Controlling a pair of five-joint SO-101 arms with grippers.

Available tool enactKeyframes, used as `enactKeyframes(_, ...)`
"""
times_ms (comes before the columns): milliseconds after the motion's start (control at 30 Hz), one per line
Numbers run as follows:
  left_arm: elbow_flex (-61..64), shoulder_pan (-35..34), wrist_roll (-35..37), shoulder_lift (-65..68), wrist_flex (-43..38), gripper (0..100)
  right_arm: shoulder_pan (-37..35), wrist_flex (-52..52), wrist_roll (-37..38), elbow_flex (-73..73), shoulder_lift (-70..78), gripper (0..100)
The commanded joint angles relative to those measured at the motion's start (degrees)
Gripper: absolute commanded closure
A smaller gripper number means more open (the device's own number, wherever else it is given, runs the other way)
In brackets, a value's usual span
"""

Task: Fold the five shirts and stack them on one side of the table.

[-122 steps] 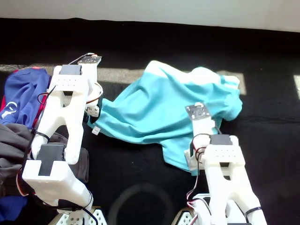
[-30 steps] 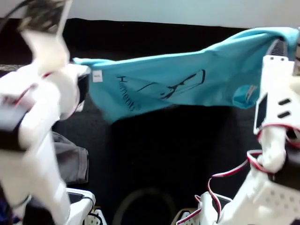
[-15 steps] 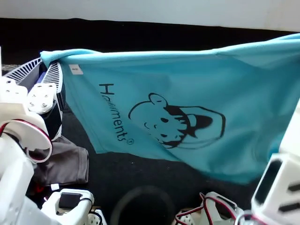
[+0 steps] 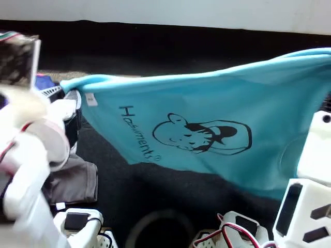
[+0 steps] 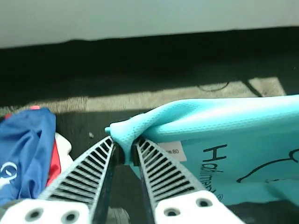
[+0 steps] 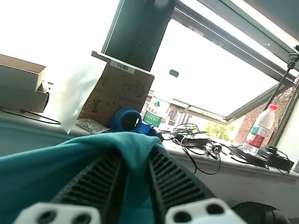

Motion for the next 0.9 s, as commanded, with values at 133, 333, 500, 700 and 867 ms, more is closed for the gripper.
enactKeyframes(133,4.7,-6.29,0.0,-1.27,0.53,99,-3.47,0.4,0.09,-1.45,0.48,99.3)
enactKeyframes(333,5.05,-6.73,0.0,-8.84,0.79,99,-3.47,7.78,0.0,-1.36,-3.74,99.3)
enactKeyframes(500,8.31,-6.73,-0.09,-18.07,0.79,99,-3.21,11.21,0.35,-1.19,-10.33,99.3)
enactKeyframes(700,8.57,-7.96,-0.09,-26.33,0.7,99,-3.21,11.91,0.35,-1.01,-13.49,99.3)
enactKeyframes(867,9.19,-12.79,-0.18,-24.66,0.44,99,-3.21,7.34,0.09,3.65,-10.33,99.3)
